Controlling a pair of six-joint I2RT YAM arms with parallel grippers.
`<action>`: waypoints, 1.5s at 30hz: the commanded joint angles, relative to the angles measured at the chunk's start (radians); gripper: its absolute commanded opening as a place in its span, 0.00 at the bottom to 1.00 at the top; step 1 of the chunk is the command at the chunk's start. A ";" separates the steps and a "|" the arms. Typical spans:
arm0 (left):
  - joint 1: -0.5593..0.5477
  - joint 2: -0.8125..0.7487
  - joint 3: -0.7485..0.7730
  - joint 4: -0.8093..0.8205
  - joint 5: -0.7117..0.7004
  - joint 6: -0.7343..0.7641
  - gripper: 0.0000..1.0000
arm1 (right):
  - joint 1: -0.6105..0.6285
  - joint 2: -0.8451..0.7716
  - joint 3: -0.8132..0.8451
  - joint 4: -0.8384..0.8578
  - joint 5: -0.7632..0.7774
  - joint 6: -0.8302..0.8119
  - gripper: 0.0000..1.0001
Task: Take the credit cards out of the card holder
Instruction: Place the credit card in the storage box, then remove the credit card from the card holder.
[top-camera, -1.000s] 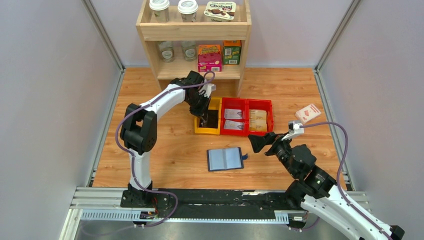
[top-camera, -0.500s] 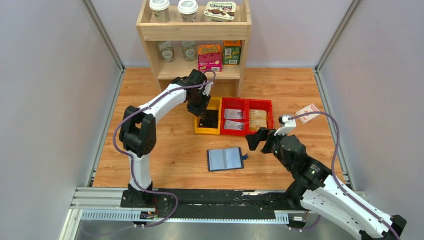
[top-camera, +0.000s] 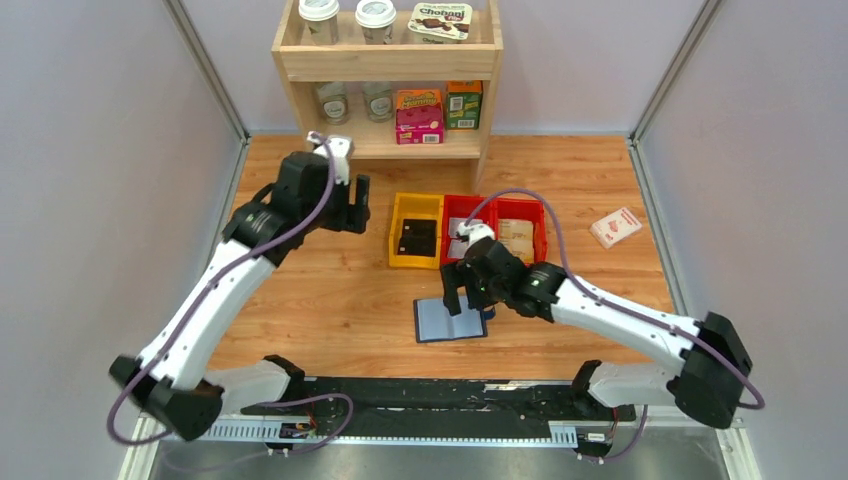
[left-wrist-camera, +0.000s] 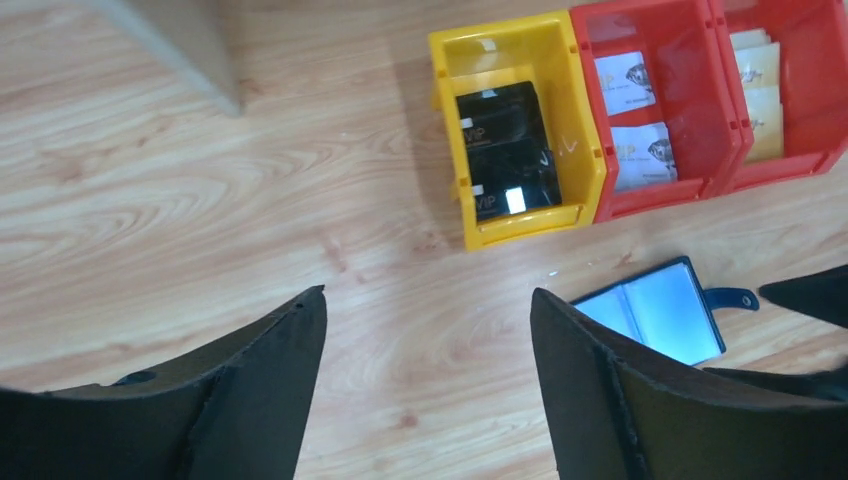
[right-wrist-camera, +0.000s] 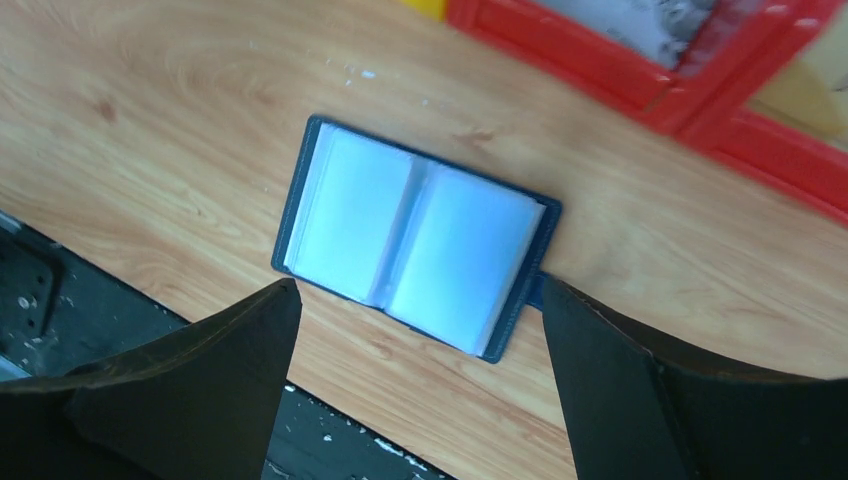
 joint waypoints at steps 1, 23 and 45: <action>0.011 -0.217 -0.140 0.018 -0.122 -0.043 0.83 | 0.086 0.138 0.118 -0.074 -0.020 -0.014 0.91; 0.008 -0.587 -0.549 -0.004 -0.101 -0.221 0.84 | 0.219 0.668 0.454 -0.311 0.006 0.011 0.85; -0.099 -0.477 -0.707 0.321 0.191 -0.423 0.84 | 0.080 0.536 0.213 -0.060 -0.293 -0.037 0.45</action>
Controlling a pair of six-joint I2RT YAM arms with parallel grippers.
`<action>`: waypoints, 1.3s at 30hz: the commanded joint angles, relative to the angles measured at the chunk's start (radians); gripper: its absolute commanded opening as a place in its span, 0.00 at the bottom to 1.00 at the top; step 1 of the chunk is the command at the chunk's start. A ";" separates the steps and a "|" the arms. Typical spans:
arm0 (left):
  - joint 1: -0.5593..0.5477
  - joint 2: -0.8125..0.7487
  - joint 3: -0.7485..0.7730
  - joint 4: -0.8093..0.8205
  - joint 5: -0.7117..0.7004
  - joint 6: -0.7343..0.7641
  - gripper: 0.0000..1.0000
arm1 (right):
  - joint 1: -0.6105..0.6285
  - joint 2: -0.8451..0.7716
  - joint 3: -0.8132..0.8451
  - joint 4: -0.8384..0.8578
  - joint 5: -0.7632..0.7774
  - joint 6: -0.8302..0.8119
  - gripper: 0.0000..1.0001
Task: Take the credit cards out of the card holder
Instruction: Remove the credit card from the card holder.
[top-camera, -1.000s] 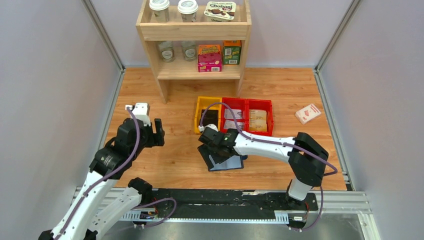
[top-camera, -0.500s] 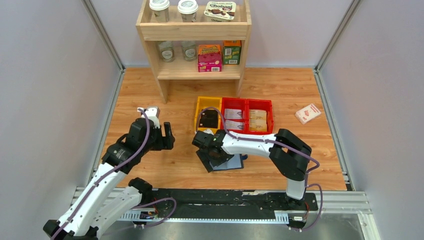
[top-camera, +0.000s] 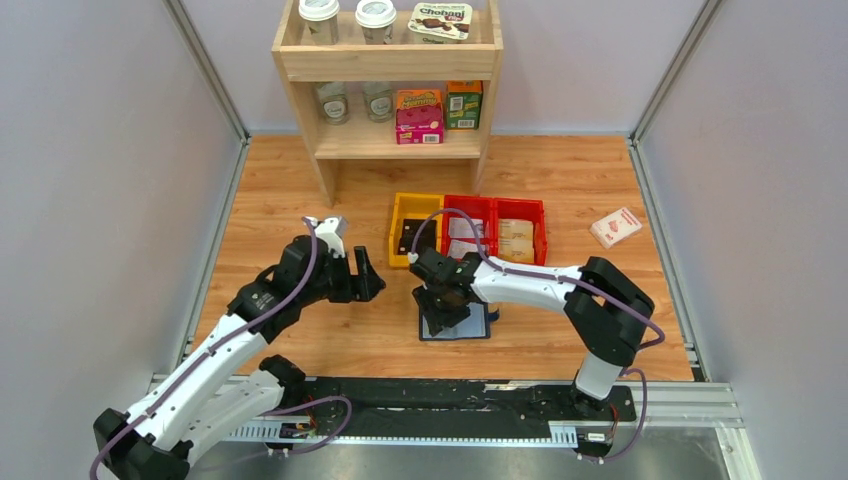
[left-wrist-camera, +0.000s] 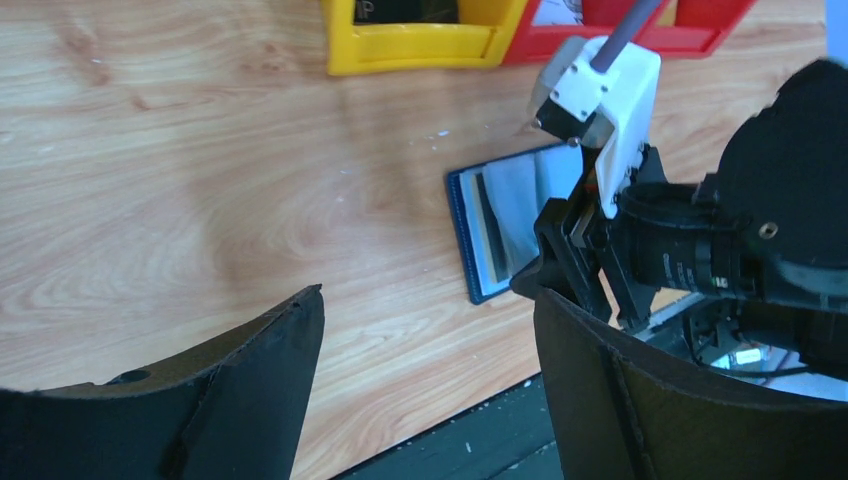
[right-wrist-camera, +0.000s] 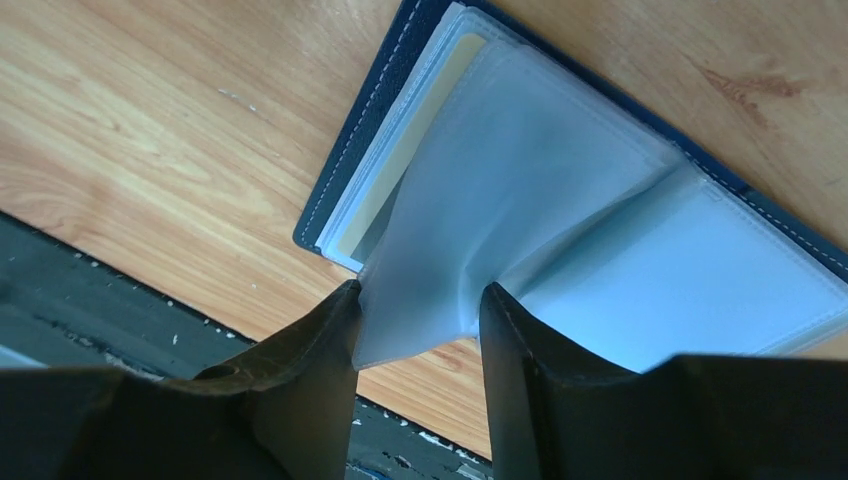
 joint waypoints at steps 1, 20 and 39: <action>-0.059 0.039 -0.021 0.106 0.032 -0.062 0.84 | -0.040 -0.061 -0.075 0.112 -0.136 -0.027 0.45; -0.208 0.286 -0.006 0.288 0.085 -0.143 0.85 | -0.180 -0.188 -0.245 0.242 -0.232 0.027 0.45; -0.273 0.576 0.154 0.373 0.174 -0.113 0.73 | -0.343 -0.498 -0.518 0.457 -0.301 0.229 0.00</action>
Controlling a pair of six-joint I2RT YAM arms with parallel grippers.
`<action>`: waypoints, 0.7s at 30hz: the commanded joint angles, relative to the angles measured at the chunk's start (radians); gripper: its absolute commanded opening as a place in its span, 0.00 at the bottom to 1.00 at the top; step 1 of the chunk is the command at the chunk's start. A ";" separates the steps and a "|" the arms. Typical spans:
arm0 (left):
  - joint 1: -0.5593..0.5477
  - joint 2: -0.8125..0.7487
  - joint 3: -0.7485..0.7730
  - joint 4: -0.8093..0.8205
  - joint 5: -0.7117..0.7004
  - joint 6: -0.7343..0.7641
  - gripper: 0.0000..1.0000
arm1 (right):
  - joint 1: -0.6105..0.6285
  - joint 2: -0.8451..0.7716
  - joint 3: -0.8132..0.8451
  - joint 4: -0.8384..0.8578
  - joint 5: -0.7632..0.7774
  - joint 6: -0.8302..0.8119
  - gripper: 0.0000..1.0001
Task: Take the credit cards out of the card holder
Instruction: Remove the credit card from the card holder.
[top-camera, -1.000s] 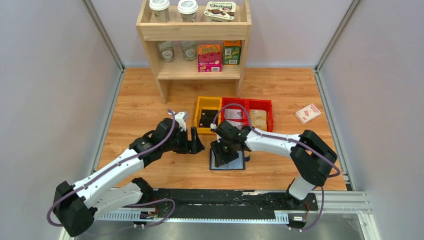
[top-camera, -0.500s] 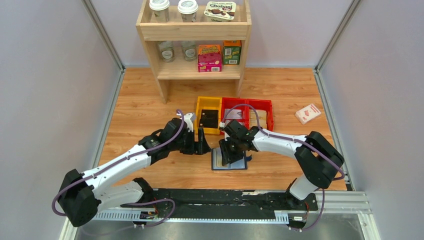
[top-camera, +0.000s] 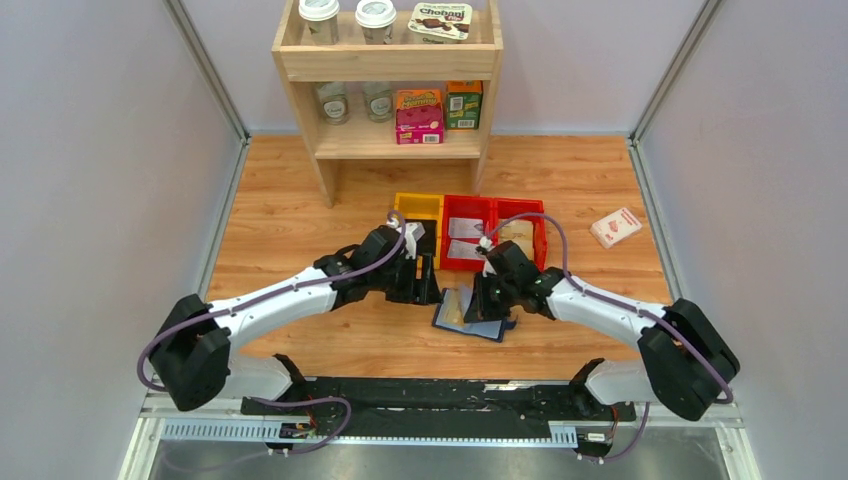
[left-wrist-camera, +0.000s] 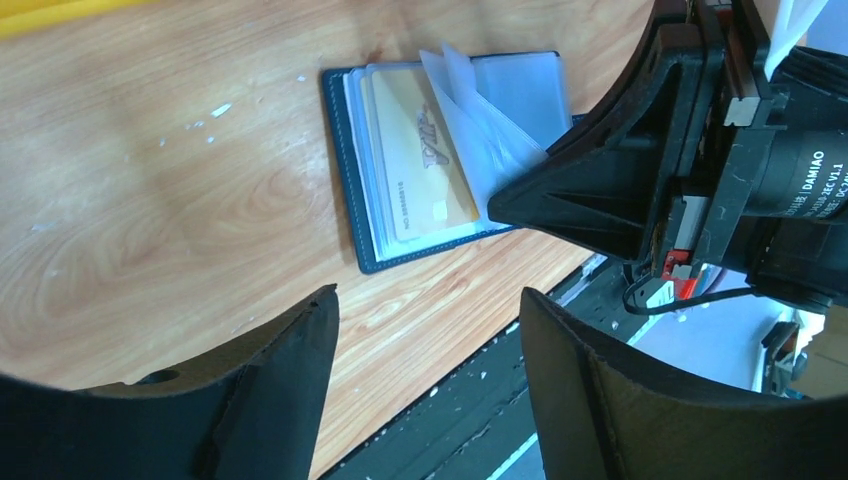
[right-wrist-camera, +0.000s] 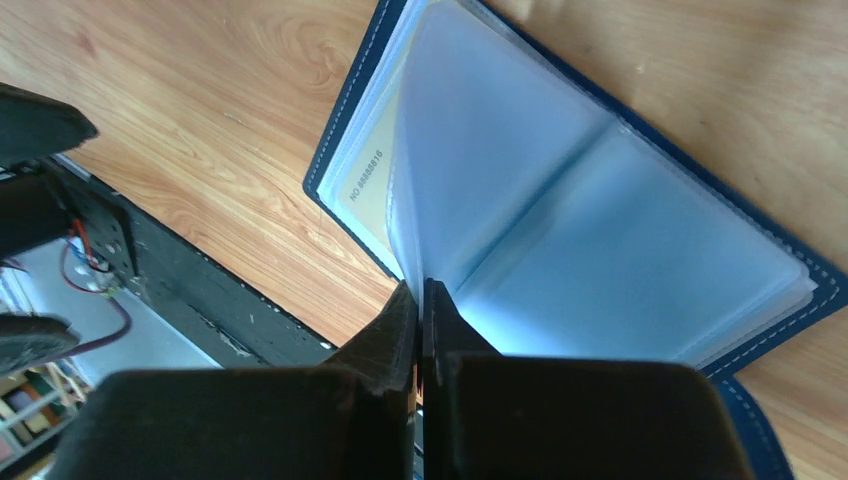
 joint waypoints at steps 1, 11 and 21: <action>-0.012 0.083 0.091 0.074 0.035 0.021 0.71 | -0.050 -0.099 -0.068 0.119 -0.047 0.083 0.00; -0.061 0.382 0.281 0.104 0.127 0.087 0.30 | -0.130 -0.226 -0.189 0.151 -0.065 0.150 0.00; -0.078 0.565 0.321 0.033 0.088 0.140 0.20 | -0.158 -0.367 -0.239 -0.036 0.122 0.274 0.03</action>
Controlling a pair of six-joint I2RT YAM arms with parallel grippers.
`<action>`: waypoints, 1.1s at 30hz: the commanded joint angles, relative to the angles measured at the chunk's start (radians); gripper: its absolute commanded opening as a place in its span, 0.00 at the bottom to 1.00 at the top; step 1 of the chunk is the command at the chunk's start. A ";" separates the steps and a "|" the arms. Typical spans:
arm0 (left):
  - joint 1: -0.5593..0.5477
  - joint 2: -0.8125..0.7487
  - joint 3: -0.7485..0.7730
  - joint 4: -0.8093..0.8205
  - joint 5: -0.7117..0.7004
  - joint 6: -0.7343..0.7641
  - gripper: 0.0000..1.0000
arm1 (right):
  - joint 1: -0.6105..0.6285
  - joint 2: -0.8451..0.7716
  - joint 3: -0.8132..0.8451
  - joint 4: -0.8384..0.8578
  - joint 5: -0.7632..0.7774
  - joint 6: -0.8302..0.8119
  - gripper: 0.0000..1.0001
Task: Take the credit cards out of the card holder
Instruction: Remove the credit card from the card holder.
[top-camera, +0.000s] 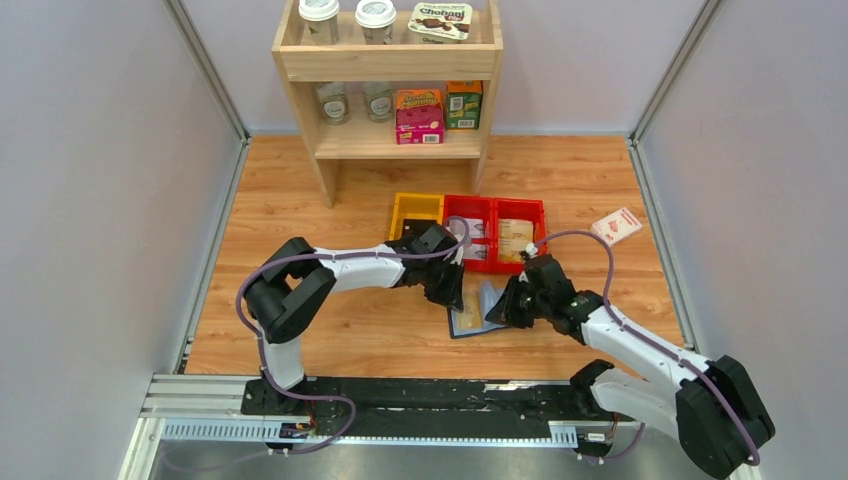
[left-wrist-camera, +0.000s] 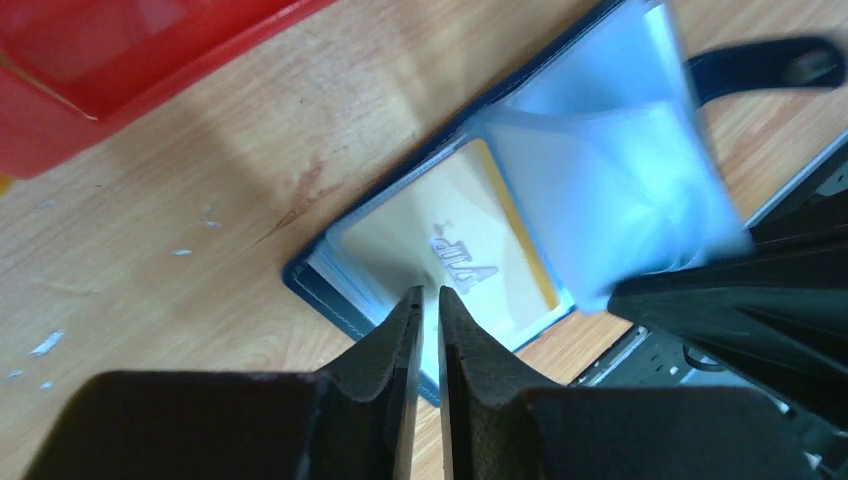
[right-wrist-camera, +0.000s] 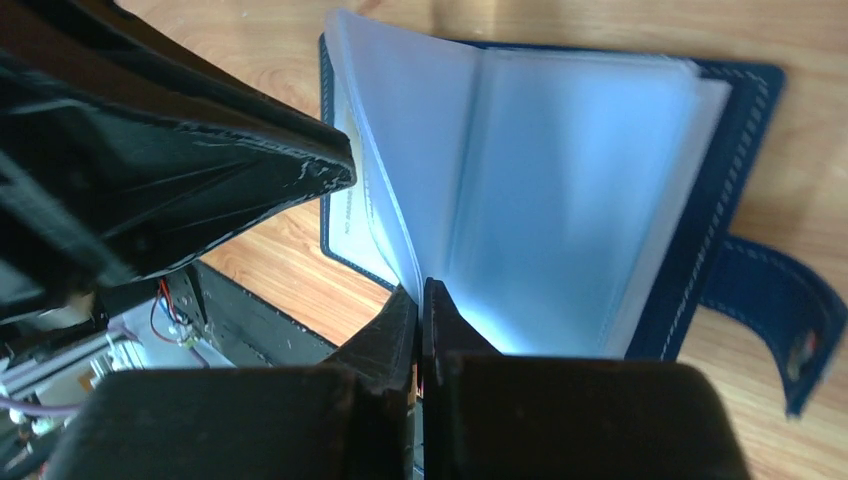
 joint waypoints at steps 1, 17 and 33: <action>-0.018 0.045 0.046 -0.044 -0.014 0.055 0.20 | -0.020 -0.101 -0.024 -0.114 0.130 0.100 0.03; -0.055 0.089 0.080 -0.098 -0.063 0.088 0.17 | -0.040 -0.499 -0.037 -0.323 0.340 0.175 0.51; -0.055 0.063 0.068 -0.104 -0.098 0.082 0.15 | -0.061 -0.079 0.049 -0.042 0.069 -0.009 0.36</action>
